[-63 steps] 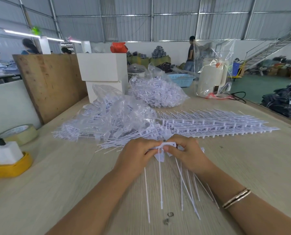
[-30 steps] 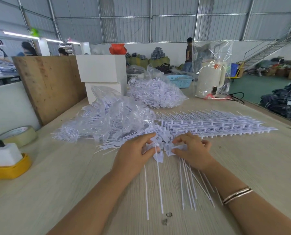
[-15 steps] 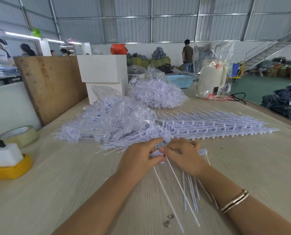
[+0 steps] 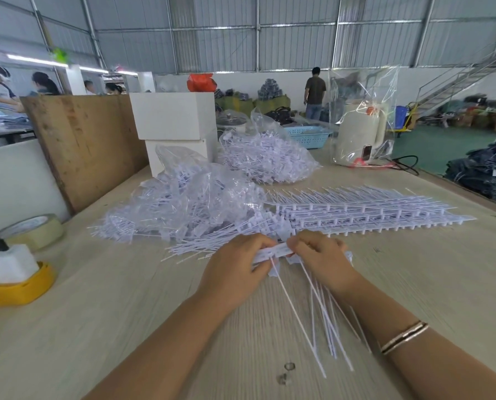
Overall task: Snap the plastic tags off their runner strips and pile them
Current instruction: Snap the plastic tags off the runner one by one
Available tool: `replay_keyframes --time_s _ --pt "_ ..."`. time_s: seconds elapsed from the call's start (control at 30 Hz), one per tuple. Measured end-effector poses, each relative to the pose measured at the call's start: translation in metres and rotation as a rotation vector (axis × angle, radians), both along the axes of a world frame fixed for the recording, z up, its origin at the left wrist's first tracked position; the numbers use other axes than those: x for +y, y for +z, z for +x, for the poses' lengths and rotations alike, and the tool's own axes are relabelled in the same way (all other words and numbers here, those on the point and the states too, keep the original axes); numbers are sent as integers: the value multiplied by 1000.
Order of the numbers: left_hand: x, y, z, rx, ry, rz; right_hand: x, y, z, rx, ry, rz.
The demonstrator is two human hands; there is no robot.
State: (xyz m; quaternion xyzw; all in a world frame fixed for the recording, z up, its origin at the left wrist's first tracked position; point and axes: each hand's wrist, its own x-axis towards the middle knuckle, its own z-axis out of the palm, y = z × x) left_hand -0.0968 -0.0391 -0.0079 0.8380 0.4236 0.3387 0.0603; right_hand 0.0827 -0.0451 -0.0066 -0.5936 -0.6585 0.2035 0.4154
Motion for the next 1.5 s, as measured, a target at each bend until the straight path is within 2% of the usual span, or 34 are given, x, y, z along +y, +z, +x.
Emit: replay_keyframes --time_s 0.13,0.3,0.5,0.63,0.77,1.0,1.13,1.27,1.3,1.37,1.5 --pt "2 0 -3 -70 11 -12 -4 3 2 137 180 -52" --pt "4 -4 -2 -67 12 3 -6 1 -5 134 323 -44" --pt "8 -5 -3 -206 -47 -125 -3 0 -5 201 327 40" --pt "6 -4 1 -259 -123 -162 0 -3 -2 25 239 49" --pt "8 -8 -2 -308 -166 -215 -2 -3 0 35 235 13" --pt "10 -6 2 -570 -297 -401 -3 0 1 410 372 0" --pt "9 -1 2 -608 -350 -431 -4 0 3 570 430 -41" --pt "2 4 2 -640 -406 -546 -2 9 13 757 411 -47" --pt "-1 4 3 -627 -395 -548 -2 11 15 705 375 -26" --pt "-2 -1 7 -542 -303 -422 -2 10 18 477 311 -14" --pt "6 -7 16 -373 -151 -210 16 -7 18 -235 73 36"
